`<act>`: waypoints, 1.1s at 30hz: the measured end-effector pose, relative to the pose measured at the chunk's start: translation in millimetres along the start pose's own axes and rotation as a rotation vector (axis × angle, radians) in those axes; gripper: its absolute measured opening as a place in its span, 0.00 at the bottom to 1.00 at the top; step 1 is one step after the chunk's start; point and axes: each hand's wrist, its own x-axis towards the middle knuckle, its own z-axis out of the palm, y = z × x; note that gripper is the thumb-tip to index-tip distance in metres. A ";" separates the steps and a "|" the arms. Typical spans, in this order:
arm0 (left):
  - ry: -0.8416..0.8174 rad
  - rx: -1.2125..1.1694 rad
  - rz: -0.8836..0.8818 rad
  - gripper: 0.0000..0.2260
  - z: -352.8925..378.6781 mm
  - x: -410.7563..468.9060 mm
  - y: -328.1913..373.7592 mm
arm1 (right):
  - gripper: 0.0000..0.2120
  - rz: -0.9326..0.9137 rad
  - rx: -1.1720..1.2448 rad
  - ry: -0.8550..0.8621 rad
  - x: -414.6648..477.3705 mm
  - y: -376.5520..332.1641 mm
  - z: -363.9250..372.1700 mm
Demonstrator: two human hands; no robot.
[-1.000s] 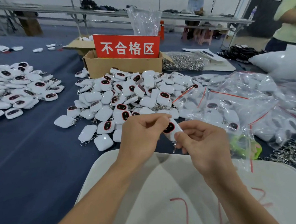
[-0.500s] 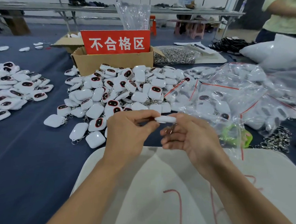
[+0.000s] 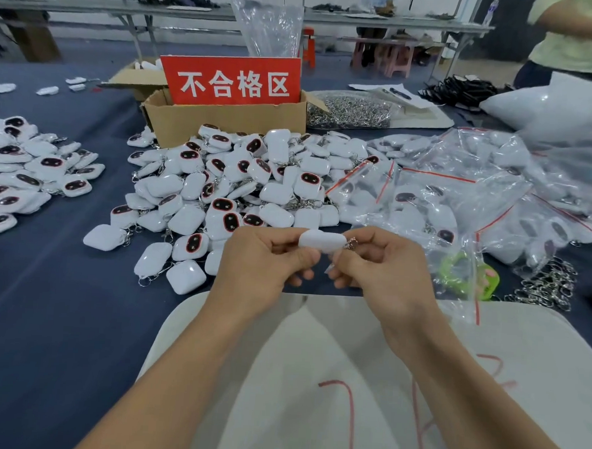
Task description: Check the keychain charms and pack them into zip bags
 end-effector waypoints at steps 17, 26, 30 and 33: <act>0.078 0.349 0.102 0.13 22.7 -11.6 5.1 | 0.15 -0.141 -0.071 0.138 9.6 -16.8 -36.2; -0.181 0.835 0.568 0.11 87.3 -41.1 33.1 | 0.11 -0.259 -0.390 0.575 23.8 -18.4 -75.7; -0.235 1.111 0.648 0.09 115.8 -44.7 42.1 | 0.06 -0.270 -0.358 0.590 25.1 -21.2 -75.2; -0.194 1.232 0.569 0.15 137.1 -39.9 40.4 | 0.07 -0.271 -0.378 0.632 24.2 -22.7 -77.5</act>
